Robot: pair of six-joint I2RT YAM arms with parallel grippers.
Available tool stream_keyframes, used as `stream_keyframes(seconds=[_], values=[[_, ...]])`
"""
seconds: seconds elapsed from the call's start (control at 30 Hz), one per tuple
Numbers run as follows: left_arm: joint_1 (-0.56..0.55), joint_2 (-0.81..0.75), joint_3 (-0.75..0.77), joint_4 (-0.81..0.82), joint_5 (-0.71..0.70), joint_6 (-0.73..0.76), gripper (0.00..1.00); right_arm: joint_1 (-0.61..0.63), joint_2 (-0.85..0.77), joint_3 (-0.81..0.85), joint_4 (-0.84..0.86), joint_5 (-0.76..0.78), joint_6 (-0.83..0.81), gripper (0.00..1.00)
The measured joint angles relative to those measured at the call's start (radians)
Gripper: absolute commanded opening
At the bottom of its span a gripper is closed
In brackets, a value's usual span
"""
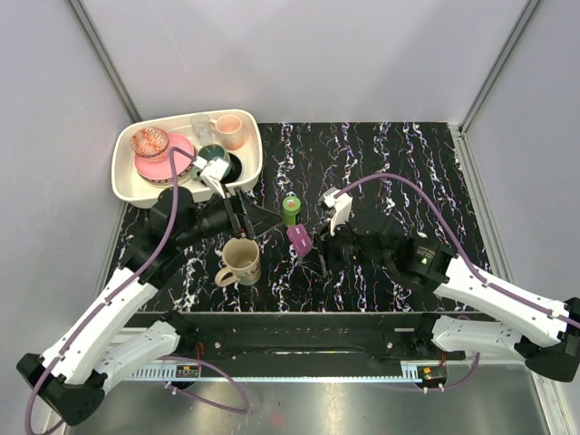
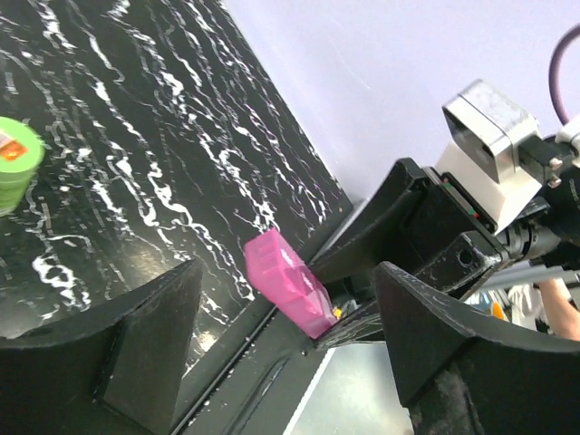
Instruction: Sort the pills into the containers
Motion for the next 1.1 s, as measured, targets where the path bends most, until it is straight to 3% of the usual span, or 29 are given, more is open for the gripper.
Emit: stream_keyframes(seconds=[0.27, 0.67, 0.77, 0.8, 0.9, 1.0, 1.1], values=[[-0.168, 0.103, 0.000, 0.059, -0.006, -0.019, 0.74, 0.007, -0.010, 0.000, 0.000, 0.010, 0.002, 0.00], [-0.183, 0.167, 0.000, 0.077, -0.027, -0.051, 0.63, 0.026, -0.054, 0.000, 0.001, 0.029, 0.002, 0.00], [-0.183, 0.167, 0.000, 0.107, -0.026, -0.069, 0.53, 0.029, -0.054, 0.000, 0.001, 0.038, 0.002, 0.00], [-0.183, 0.168, 0.000, 0.113, -0.025, -0.075, 0.45, 0.030, -0.054, 0.000, 0.001, 0.043, 0.002, 0.00], [-0.185, 0.171, -0.005, 0.137, -0.024, -0.084, 0.38, 0.032, -0.056, 0.000, 0.001, 0.055, 0.002, 0.00], [-0.185, 0.174, -0.013, 0.151, -0.025, -0.092, 0.38, 0.035, -0.067, -0.002, -0.003, 0.067, 0.002, 0.00], [-0.188, 0.174, -0.026, 0.175, -0.024, -0.101, 0.47, 0.037, -0.080, -0.008, -0.004, 0.080, 0.002, 0.00]])
